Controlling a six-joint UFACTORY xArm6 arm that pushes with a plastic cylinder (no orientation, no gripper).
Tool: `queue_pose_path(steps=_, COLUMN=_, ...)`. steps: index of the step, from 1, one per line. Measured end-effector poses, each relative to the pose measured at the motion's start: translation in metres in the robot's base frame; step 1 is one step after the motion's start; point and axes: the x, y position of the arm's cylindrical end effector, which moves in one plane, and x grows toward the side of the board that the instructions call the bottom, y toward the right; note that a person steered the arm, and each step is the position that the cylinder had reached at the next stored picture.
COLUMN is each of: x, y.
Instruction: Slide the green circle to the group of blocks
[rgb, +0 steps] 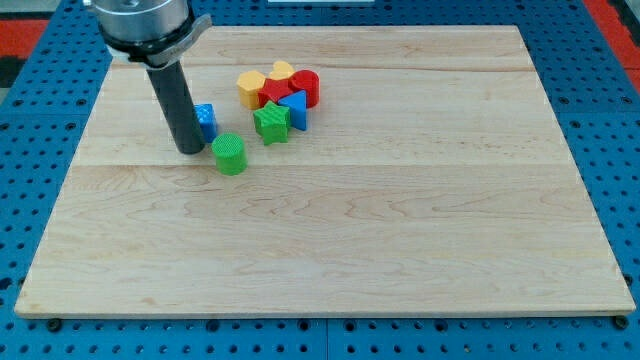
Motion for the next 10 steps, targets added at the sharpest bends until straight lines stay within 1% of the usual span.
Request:
queue_pose_path(steps=1, x=-0.016, y=0.019)
queue_pose_path(steps=2, x=-0.022, y=0.027)
queue_pose_path(steps=4, x=0.035, y=-0.047)
queue_pose_path(steps=5, x=0.064, y=0.02)
queue_pose_path(steps=6, x=0.059, y=0.038)
queue_pose_path(steps=7, x=0.03, y=0.054)
queue_pose_path(steps=8, x=0.026, y=0.055)
queue_pose_path(steps=9, x=0.023, y=0.035)
queue_pose_path(steps=10, x=0.004, y=0.022)
